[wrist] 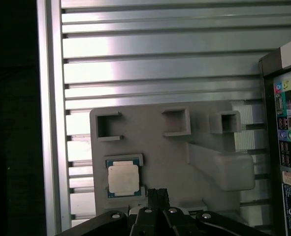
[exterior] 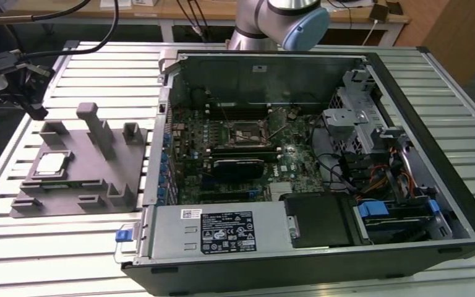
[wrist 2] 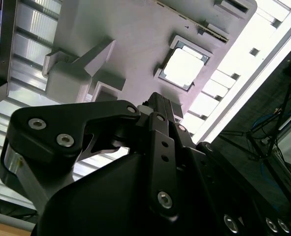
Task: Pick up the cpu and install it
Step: 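Pick up the cpu and move it towards the insertion slot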
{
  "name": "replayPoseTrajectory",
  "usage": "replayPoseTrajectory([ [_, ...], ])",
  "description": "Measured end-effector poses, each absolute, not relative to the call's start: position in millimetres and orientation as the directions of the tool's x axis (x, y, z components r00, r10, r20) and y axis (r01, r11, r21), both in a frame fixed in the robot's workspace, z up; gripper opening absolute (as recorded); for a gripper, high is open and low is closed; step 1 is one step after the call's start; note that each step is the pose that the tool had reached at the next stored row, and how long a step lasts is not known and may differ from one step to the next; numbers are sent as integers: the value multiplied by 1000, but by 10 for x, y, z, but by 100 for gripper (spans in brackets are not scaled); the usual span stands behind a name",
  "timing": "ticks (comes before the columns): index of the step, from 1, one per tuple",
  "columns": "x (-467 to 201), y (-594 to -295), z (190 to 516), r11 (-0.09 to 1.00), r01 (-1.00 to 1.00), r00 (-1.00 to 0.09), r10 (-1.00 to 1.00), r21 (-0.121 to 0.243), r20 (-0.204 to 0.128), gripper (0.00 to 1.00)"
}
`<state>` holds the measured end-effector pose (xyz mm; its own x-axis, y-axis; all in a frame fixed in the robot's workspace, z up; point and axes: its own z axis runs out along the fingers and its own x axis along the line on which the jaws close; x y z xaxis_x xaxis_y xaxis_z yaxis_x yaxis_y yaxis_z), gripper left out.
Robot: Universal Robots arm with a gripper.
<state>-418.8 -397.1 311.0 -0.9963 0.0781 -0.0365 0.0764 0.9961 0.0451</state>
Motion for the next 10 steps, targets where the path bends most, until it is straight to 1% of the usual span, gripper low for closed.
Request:
replayPoseTrajectory([
  [10, -4208, -3971, 3041, 996, 76, -996, 78, 44, -37, 11],
])
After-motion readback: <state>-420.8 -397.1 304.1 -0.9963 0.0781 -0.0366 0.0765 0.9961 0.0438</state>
